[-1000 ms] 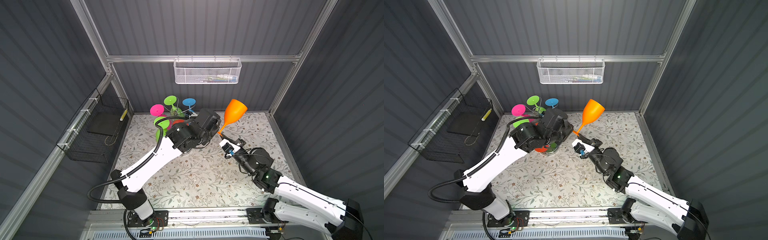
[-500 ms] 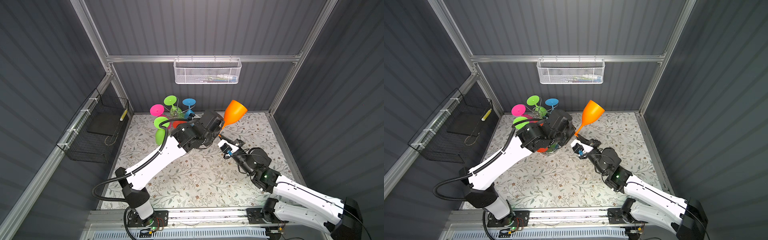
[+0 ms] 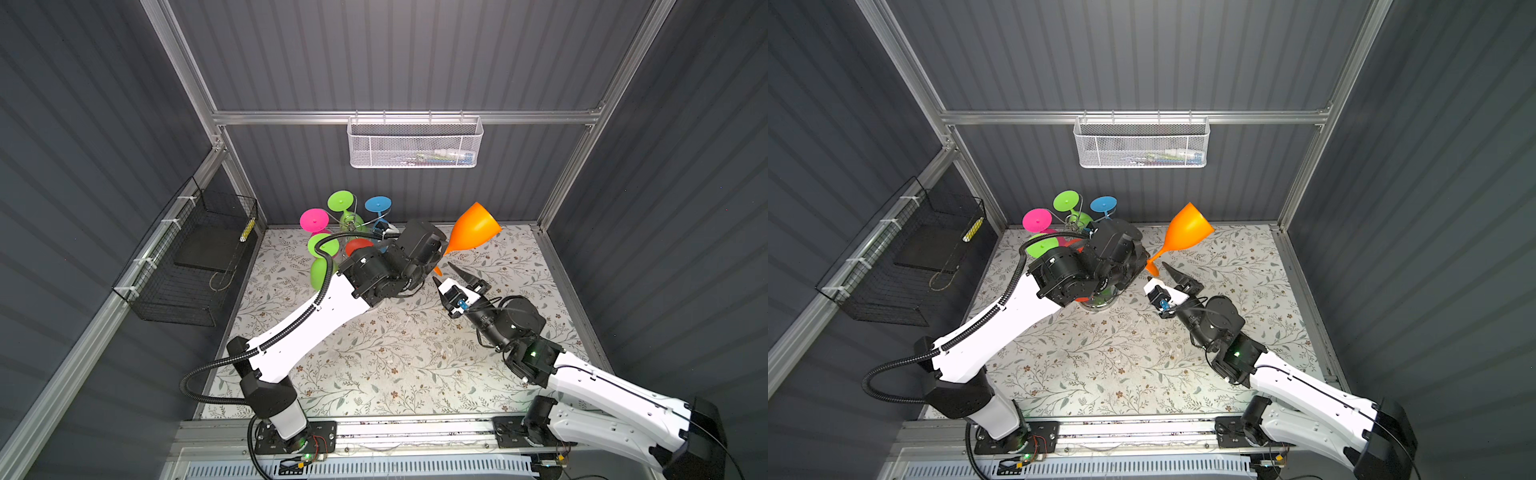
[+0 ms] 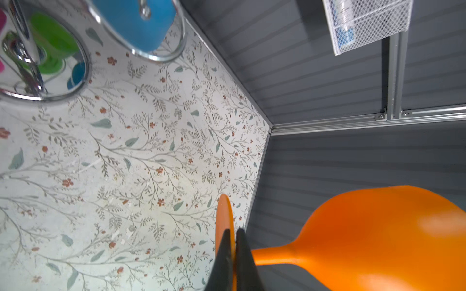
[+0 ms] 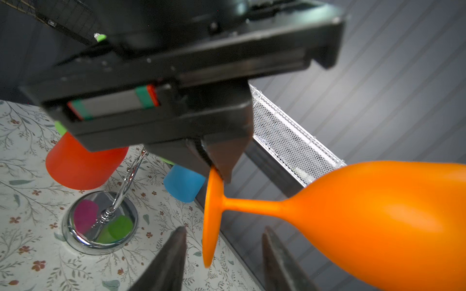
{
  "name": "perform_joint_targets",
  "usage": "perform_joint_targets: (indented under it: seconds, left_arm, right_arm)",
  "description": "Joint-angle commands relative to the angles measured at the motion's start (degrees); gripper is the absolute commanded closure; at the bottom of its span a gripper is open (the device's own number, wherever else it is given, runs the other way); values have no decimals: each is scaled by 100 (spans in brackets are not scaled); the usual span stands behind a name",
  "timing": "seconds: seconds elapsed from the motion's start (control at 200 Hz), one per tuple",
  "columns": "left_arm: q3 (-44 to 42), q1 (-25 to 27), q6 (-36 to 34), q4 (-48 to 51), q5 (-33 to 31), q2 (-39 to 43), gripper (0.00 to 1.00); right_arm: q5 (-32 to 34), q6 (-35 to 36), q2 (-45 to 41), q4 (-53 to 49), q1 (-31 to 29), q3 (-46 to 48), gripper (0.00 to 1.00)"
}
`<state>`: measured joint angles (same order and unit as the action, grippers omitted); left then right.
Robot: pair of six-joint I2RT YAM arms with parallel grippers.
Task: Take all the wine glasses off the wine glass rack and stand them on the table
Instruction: 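Swing the orange glass upright with the right gripper while left gripper grasps its foot, then lift the orange glass with the left gripper while right gripper moves toward its bowl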
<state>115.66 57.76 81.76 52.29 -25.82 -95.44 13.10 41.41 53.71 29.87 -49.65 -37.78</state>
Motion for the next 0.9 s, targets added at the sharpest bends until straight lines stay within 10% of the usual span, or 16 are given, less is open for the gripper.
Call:
perform_joint_targets:
  seconds: [0.0, 0.305, 0.605, 0.896]
  left_arm:
    - [519, -88, -971, -96, -509, 206, 100]
    - [327, -1176, -2602, -545, 67, 526, 100]
    - [147, -1607, -4493, -1181, -285, 997, 100]
    - [93, -2321, -5241, -1298, 713, 917, 100]
  right_arm:
    - [-35, -227, -132, -60, 25, -187, 39]
    - [-260, -862, -172, -524, 205, -430, 26]
    - [-957, -2095, -247, -1899, 676, -1074, 25]
    - [-2297, -3533, 3, -2908, 1460, -1953, 29]
